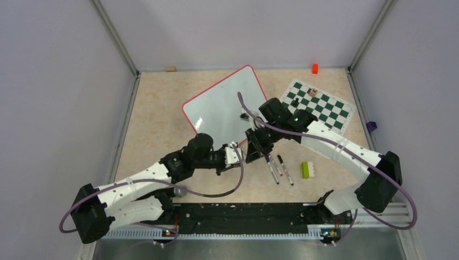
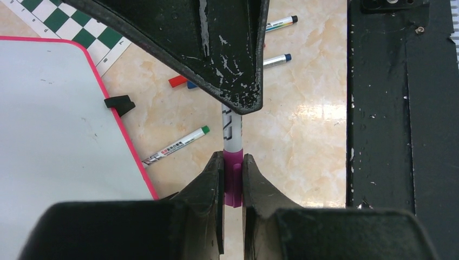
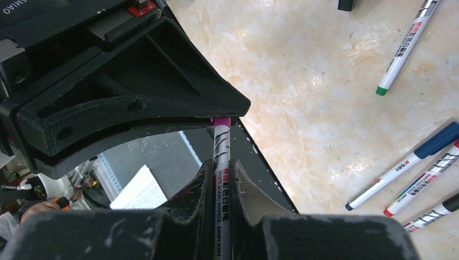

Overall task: Write a sentence on the whiteboard
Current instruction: Open the whiteboard marker at the center of the board, then place the pen cap at the center of the board.

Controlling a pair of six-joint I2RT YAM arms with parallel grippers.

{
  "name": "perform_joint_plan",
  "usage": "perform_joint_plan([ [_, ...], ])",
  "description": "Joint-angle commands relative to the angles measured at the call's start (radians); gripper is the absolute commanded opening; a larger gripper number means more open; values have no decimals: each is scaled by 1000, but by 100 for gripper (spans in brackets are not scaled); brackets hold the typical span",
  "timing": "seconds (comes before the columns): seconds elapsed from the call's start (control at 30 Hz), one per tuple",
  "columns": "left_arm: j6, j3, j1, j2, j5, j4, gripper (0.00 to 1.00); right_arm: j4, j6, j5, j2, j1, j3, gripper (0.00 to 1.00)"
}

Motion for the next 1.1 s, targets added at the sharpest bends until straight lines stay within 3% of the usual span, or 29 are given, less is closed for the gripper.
perform_joint_plan([
  [0.0, 22, 1, -6, -23, -40, 44, 0, -35, -28, -6, -51, 3, 19, 0],
  [0.23, -2, -57, -20, -53, -63, 67, 0, -156, -69, 14, -157, -129, 59, 0],
  [0.63, -42, -70, -35, -37, -115, 85, 0, -211, -57, 124, -202, -145, 101, 0],
  [0.77, -198, -56, -35, 26, -105, 199, 0, -175, -8, 281, -222, -176, 115, 0],
  [0.97, -644, 20, -37, 233, -332, 340, 0, 10, 108, 518, -349, -210, 44, 0],
  [1.07, -741, 113, -51, 365, -373, 340, 0, 75, 151, 662, -420, -210, -3, 0],
])
